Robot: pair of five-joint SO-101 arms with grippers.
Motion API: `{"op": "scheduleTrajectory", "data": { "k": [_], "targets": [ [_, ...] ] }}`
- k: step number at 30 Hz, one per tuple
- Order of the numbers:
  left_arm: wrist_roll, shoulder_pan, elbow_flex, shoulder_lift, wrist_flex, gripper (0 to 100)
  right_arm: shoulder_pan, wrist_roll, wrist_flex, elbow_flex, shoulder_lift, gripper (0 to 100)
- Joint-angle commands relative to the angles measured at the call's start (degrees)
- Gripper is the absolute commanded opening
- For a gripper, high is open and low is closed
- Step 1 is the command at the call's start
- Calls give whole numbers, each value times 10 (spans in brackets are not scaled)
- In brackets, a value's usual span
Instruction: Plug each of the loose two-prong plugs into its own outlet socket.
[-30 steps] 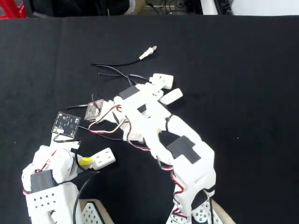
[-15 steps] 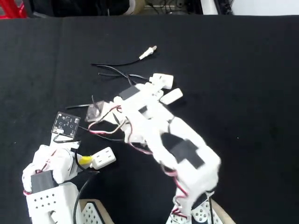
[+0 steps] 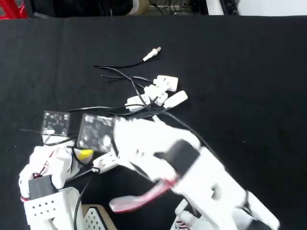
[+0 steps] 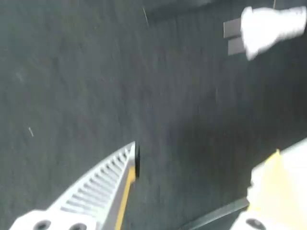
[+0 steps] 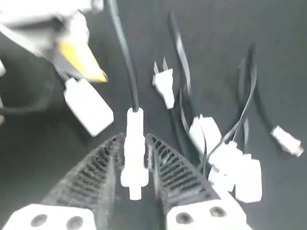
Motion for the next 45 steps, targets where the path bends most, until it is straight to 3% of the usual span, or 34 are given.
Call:
{"op": "scheduleTrajectory", "data": {
  "k": [1, 7, 12, 21, 25, 30, 34, 37, 45],
  "targets": [
    [67, 5, -92, -4, -16, 396, -41, -14, -47, 40, -76, 11],
    [175, 82, -135, -4, -77, 396, -62, -18, -101, 107, -84, 11],
    [180, 174, -153, -4, -76, 396, -58, -18, -138, 147, -84, 11],
    [179, 188, -230, -4, 4, 396, -25, -19, -202, 207, -84, 11],
    [164, 182, -230, -4, 27, 396, -4, -87, -221, 222, -84, 11],
    [98, 67, -221, -4, 54, 396, 1, -220, -312, 311, -84, 11],
    [81, -54, -181, -4, 52, 396, 4, -252, -447, 381, -83, 11],
    [42, -116, -143, -4, 43, 396, 11, -283, -455, 403, -83, 12],
    [26, -149, -37, -4, -53, 396, 25, -338, -407, 417, -83, 24]
  ]
}}
